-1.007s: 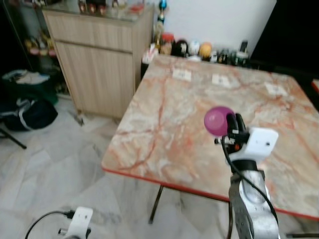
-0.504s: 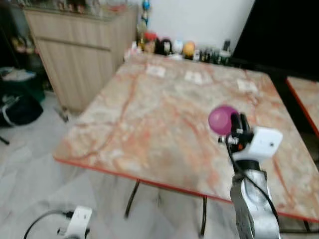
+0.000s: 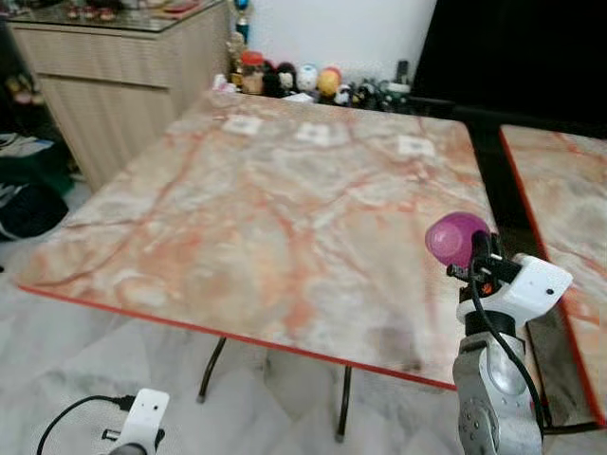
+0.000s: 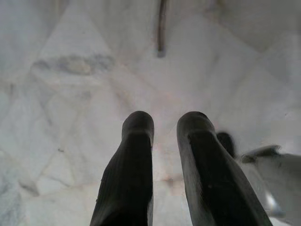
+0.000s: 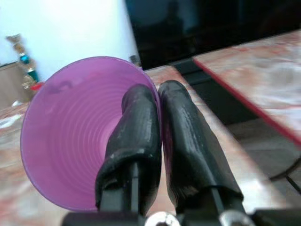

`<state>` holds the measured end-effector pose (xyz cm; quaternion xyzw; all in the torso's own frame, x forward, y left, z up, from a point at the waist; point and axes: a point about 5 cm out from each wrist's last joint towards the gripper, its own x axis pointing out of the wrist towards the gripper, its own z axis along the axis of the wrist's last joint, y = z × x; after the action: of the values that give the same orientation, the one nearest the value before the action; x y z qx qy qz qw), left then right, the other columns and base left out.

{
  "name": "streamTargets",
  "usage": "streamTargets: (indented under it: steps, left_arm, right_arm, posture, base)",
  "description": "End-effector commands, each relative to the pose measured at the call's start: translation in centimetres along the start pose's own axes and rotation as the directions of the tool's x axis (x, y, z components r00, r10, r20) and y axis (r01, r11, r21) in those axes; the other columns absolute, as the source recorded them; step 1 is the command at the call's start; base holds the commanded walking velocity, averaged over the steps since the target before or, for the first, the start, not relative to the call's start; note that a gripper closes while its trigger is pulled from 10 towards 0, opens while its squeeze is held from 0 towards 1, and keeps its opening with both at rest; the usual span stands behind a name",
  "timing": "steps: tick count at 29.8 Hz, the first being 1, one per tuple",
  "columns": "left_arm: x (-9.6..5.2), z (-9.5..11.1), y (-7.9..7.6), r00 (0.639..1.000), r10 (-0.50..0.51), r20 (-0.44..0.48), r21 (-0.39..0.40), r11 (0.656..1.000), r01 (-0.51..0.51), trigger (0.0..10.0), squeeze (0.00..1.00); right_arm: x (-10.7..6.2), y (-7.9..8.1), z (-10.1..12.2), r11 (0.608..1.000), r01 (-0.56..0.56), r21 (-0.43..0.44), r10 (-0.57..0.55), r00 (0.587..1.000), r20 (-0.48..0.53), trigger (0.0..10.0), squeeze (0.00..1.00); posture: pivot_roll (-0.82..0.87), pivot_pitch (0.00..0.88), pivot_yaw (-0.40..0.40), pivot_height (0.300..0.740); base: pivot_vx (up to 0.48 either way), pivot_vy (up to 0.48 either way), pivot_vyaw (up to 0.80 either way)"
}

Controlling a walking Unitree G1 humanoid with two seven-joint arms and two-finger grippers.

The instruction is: Setting the table

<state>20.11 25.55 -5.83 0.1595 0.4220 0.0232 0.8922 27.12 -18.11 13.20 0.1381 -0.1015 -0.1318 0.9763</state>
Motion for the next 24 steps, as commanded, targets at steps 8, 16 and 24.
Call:
streamTargets:
  steps: [8, 16, 24]
  left_arm:
    - [-0.02, -0.21, -0.41, 1.000, -0.014, -0.008, 0.012, 1.000, 0.015, 10.0, 0.00]
    - [-0.01, -0.16, -0.42, 1.000, -0.018, -0.007, 0.013, 1.000, 0.018, 10.0, 0.00]
    - [0.00, -0.16, -0.53, 1.000, -0.019, -0.007, 0.010, 1.000, 0.019, 10.0, 0.00]
  right_arm:
    - [0.49, 0.49, 0.51, 0.998, 0.015, 0.054, -0.016, 0.999, 0.034, 10.0, 0.00]
    - [0.65, 0.44, 0.76, 0.998, 0.019, 0.056, -0.022, 0.999, 0.047, 10.0, 0.00]
    - [0.69, -0.07, 0.77, 0.998, 0.035, 0.049, -0.037, 0.998, 0.049, 10.0, 0.00]
  posture:
    - [0.16, 0.019, -0.027, 0.740]
    - [0.14, 0.011, -0.023, 0.740]
    - [0.14, 0.006, -0.028, 0.740]
  base:
    - [0.000, -0.480, 0.00]
    - [0.000, -0.480, 0.00]
    - [0.000, -0.480, 0.00]
